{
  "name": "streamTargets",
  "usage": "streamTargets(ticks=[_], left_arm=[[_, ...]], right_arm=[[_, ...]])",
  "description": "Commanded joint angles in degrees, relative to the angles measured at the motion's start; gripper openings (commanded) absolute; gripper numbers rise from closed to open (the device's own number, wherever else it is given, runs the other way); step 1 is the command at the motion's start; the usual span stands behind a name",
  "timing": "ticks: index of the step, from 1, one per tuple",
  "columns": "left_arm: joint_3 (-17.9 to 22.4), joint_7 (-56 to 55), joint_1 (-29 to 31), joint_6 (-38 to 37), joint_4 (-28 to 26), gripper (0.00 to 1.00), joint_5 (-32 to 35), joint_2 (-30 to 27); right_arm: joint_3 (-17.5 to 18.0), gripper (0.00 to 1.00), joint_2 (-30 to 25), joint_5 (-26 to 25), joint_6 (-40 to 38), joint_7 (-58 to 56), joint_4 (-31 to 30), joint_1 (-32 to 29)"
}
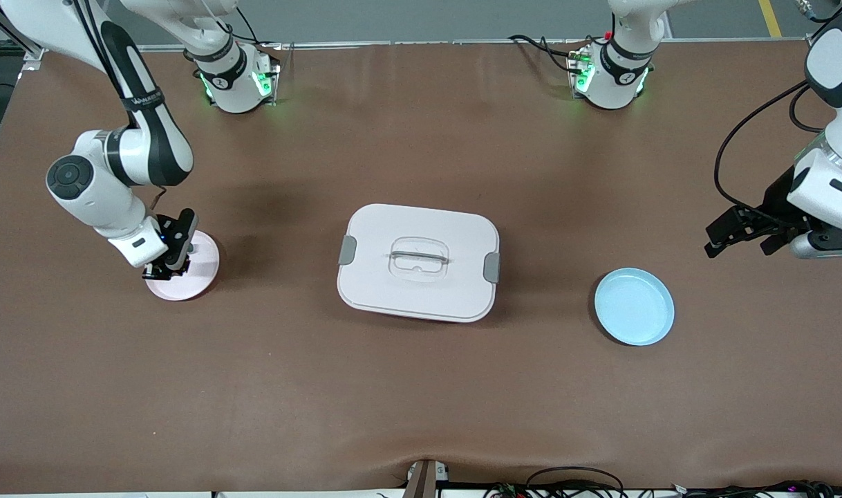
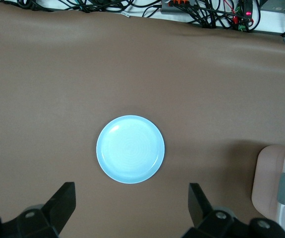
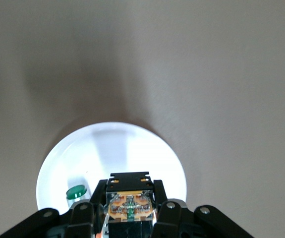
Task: Transfer orange switch to right arm and place
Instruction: 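Move the right gripper with the switch over the white plate, then lower the orange switch onto the white plate with the right gripper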
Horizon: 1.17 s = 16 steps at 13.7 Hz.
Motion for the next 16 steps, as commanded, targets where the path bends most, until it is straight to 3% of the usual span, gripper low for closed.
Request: streamTargets(ticks=[1,4,8,12,16], left_arm=[[-0.4,0.6,0.1,-0.6,0.6,1.00,-0.2,-0.1],[1.8,0.6,-2.7,-0.6,0.7,1.00,-0.2,0.2],[15.1,0.6,-16.0,-0.6,0.6,1.00,-0.2,0.2],[21.4,0.3,-22.6,-0.6,0.6,1.00,-0.2,0.2],[21.5,0.3,-22.3,-0.6,0.6,1.00,-0.1,0.1]], right_arm=[[1.0,0.00,1.6,-1.2,0.9,-1.0,-0.3,-2.0],[1.0,0.00,4.0,-1.1,1.0,-1.0,-0.1,-2.0],[1.1,0.00,6.2,-1.1,2.1,-1.1,0.1,-1.9],[1.0,0.00,7.3,-1.2,2.2,-1.1,0.9,-1.9],[1.0,0.00,8.9,-1.2,2.2,-1.1,2.9,-1.8]])
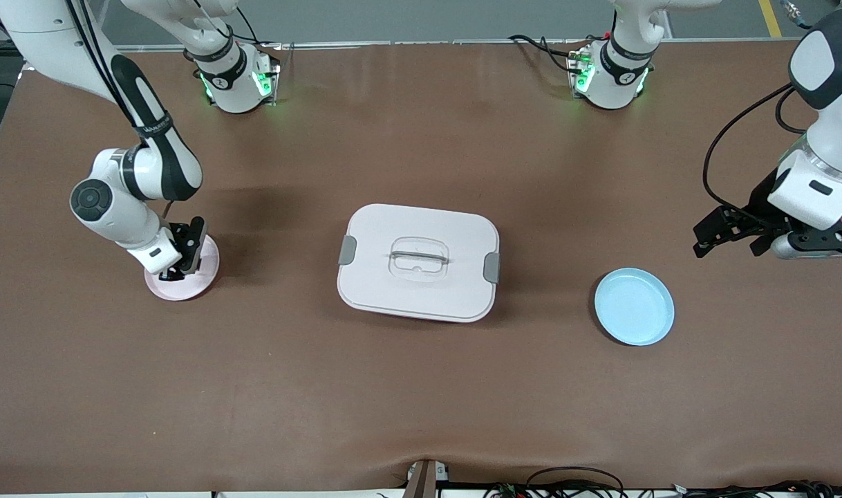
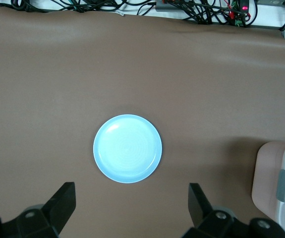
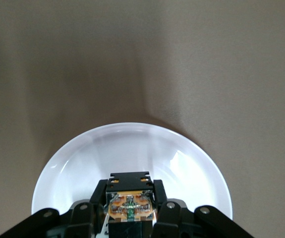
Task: Transfer orange switch to right arm and place
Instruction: 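Lower the orange switch onto the white plate with the right gripper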
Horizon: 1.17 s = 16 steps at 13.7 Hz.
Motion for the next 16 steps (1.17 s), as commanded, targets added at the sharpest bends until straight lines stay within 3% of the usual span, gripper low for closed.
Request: streamTargets(ticks=[1,11,16], left_arm=[[0.9,0.3,-0.6,-0.6,0.6,1.00,-0.1,-0.1],[1.1,1.8,1.7,-13.0,8.0,1.00,-0.1,-2.0],[0.1,2.6,1.5,-19.8,9.0,1.00,0.4,-2.8]], right_arm=[[0.7,0.00,2.2,-1.2,0.1,-0.7,2.5,-1.0],[0.7,0.00,4.6,-1.2,0.6,-1.5,4.4,-1.6],[0.7,0.00,5.5,-1.2,1.1,-1.5,4.4,-2.1]])
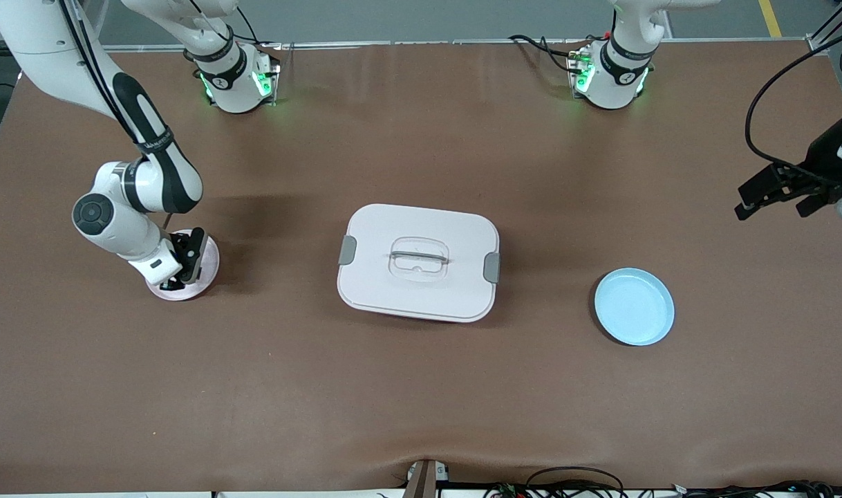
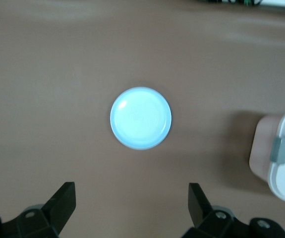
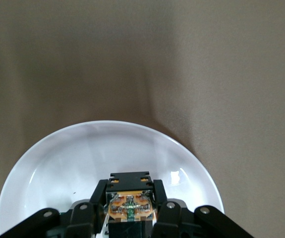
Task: Transfer orange switch to right arm and place
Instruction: 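Lower the orange switch onto the white plate with the right gripper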
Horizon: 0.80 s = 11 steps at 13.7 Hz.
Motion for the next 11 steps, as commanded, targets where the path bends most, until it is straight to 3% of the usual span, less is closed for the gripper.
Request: streamTargets(ticks=[1,2,7,11], left_arm=[[-0.9,0.8,-0.2,-2.1,0.7,1.00,1.8,-0.2],[-1.1,0.8,-0.2,-2.1,0.7,1.00,2.2,-0.2],[-1.1,1.0,-0.5,-2.1,2.8,1.00,2.2,1.5],[-1.1,1.2,-0.8,-2.1,2.9,1.00,2.2,1.6]], right_arm=[[0.8,0.14,0.8,-1.2,0.6,-0.7,1.0,-1.3],[0.8,0.99,0.7,-1.2,1.2,-0.6,1.0,-1.2],[0.9,1.00,-0.1,-0.7,-0.7,0.2,1.8,-1.1],[1.4,1.00,-2.6,-0.5,-9.4,9.9,2.9,-0.4]])
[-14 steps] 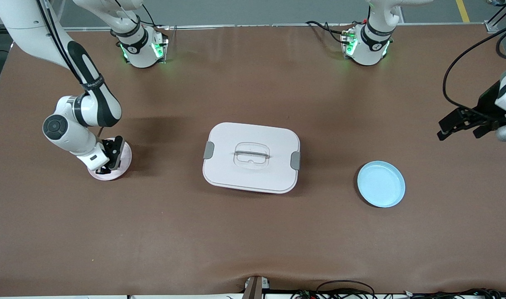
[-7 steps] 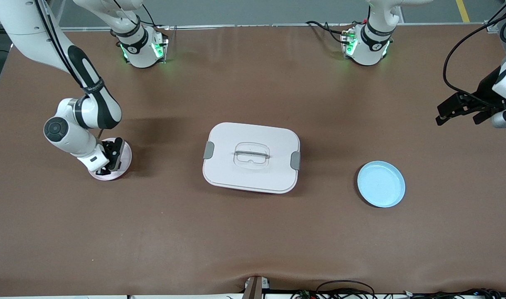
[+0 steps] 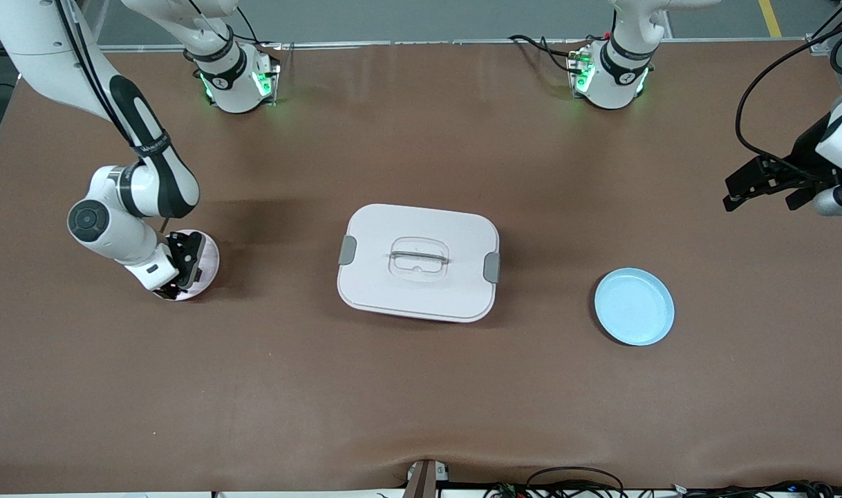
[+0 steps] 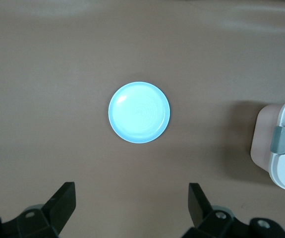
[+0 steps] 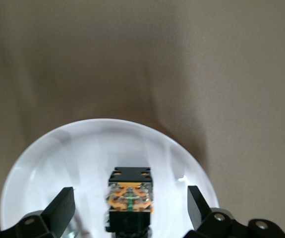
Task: Transfer orange switch to right arm and place
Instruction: 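Lower the orange switch onto the white plate with the right gripper, then open the right gripper to release the switch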
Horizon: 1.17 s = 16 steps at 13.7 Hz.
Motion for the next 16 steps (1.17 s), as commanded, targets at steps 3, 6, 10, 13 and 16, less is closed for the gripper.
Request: streamTargets(ticks=[3,6,10,13,16], left_arm=[[-0.1,1.2,0.1,-1.3,1.8,1.00,1.2,0.7],[-0.1,1.1,0.2,-1.3,1.8,1.00,1.2,0.7],[-0.1,0.1,0.3,-1.3,1.7,1.00,1.1,0.8],[-0.1,0.2,0.3,-1.3,1.8,1.00,1.1,0.8],[-0.1,0.7,0.7,-1.3,1.8,1.00,0.7,0.8]], right_arm=[[0.9,1.00,-6.3,-0.7,-11.0,20.6,0.1,4.1],[0.9,1.00,-8.1,-1.2,-14.7,33.0,0.8,6.7],[0.9,1.00,-8.8,-0.7,-26.5,47.0,7.4,6.6],[1.0,1.00,-10.3,0.5,-35.6,55.0,12.2,6.7],[0.6,1.00,-10.3,3.7,-46.3,56.9,19.0,6.1]])
